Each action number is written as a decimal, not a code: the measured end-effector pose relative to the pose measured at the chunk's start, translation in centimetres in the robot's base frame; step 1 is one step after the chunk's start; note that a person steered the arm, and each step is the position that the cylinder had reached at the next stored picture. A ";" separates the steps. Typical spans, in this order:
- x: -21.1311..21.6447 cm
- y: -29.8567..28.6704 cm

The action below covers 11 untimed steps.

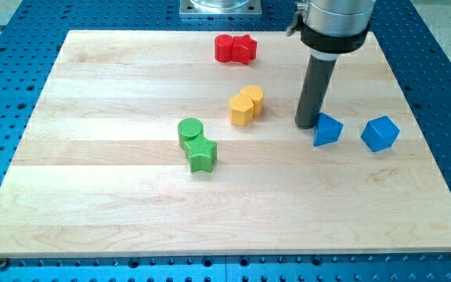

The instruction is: Keep the green blocks parallel to the blue blocks

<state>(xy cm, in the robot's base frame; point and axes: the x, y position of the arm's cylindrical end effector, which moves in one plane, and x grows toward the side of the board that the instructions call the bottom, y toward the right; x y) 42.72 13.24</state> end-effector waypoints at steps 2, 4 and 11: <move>1.0 0.3; 4.5 -3.3; 6.3 -13.4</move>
<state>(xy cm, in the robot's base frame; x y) 49.04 -0.20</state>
